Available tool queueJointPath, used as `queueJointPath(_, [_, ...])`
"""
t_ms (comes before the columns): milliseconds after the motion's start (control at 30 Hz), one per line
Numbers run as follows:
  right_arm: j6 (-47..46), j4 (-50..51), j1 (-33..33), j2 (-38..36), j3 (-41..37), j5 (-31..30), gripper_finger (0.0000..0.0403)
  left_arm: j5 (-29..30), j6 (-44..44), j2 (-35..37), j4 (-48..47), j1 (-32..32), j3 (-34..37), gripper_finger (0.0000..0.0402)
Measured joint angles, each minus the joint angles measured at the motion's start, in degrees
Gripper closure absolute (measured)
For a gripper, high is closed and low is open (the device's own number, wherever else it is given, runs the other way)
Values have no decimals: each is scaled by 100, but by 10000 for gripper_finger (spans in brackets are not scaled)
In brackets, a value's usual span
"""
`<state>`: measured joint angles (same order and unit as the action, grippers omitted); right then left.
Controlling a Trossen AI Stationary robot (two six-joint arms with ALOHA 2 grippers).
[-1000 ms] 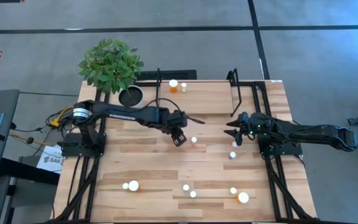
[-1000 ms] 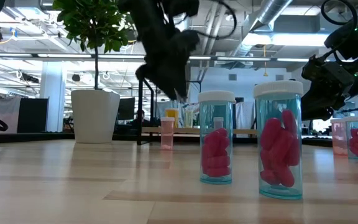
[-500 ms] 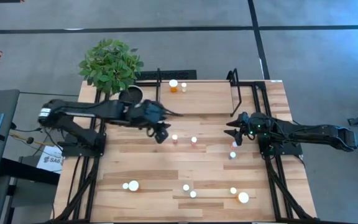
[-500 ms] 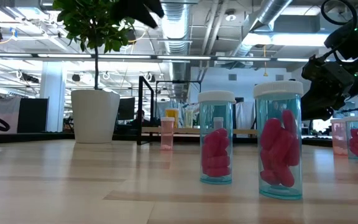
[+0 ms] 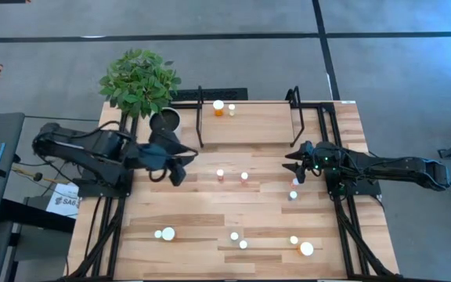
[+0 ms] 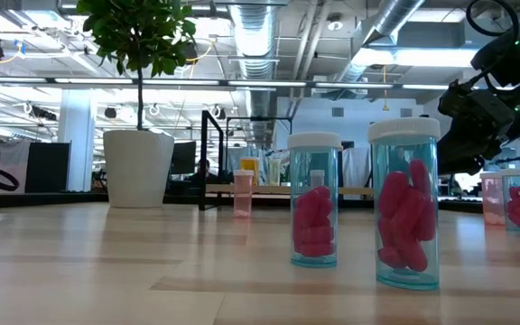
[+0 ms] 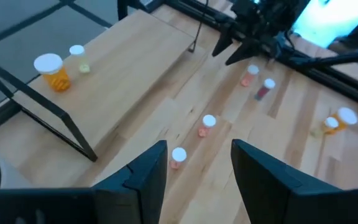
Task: Pick and place medicine bottles onto shelf by color
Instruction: Put the middle pink pill bottle on the shelf
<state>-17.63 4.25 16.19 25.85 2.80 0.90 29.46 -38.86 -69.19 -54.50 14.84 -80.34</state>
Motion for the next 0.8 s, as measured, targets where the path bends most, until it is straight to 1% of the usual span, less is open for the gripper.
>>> queueJointPath(100, [295, 9, 31, 2, 1, -338, 154, 178, -248, 146, -156, 144, 0, 237])
queueJointPath(233, [268, 1, 85, 0, 0, -372, 154, 560, -521, 278, -292, 337, 0, 237])
queueJointPath(400, [184, -112, 95, 1, -8, -402, 154, 660, -568, 371, -314, 383, 0, 237])
queueJointPath(433, [-70, -248, 104, 2, -19, -404, 154, 662, -592, 372, -310, 386, 0, 237])
queueJointPath(500, [-949, -656, 107, 0, -18, -402, 154, 700, -604, 372, -313, 386, 0, 237])
queueJointPath(567, [-1768, -1003, 105, -2, -14, -583, 154, 769, -604, 374, -310, 384, 0, 237])
queueJointPath(667, [-2325, -1572, 125, 2, -14, -889, 154, 906, -638, 376, -310, 306, 0, 237])
queueJointPath(800, [-3009, -2487, 122, 0, -14, -895, 154, 981, -660, 392, -317, 151, 0, 237])
